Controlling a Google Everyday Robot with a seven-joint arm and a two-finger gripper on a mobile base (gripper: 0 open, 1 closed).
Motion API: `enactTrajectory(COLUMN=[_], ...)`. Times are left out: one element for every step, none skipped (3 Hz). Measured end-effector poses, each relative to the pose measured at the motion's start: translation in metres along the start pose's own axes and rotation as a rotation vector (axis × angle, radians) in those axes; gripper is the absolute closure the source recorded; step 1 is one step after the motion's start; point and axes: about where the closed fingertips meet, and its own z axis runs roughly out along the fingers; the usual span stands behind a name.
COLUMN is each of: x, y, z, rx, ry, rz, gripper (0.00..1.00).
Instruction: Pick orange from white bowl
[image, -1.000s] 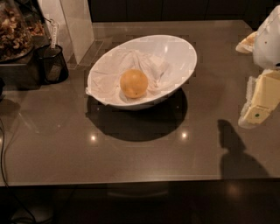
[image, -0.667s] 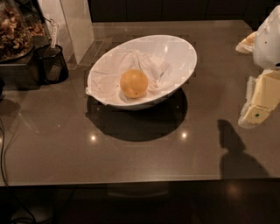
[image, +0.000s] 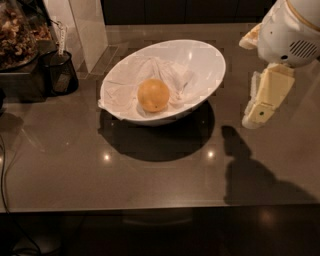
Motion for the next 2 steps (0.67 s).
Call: enactTrajectory(x=[-0.0528, -0.0552], y=[-0.0130, -0.0138], z=[0.0192, 0.0196], rx=[-0.044, -0.040], ry=[-0.070, -0.073], rz=[-0.079, -0.082], gripper=[0.00, 0.00])
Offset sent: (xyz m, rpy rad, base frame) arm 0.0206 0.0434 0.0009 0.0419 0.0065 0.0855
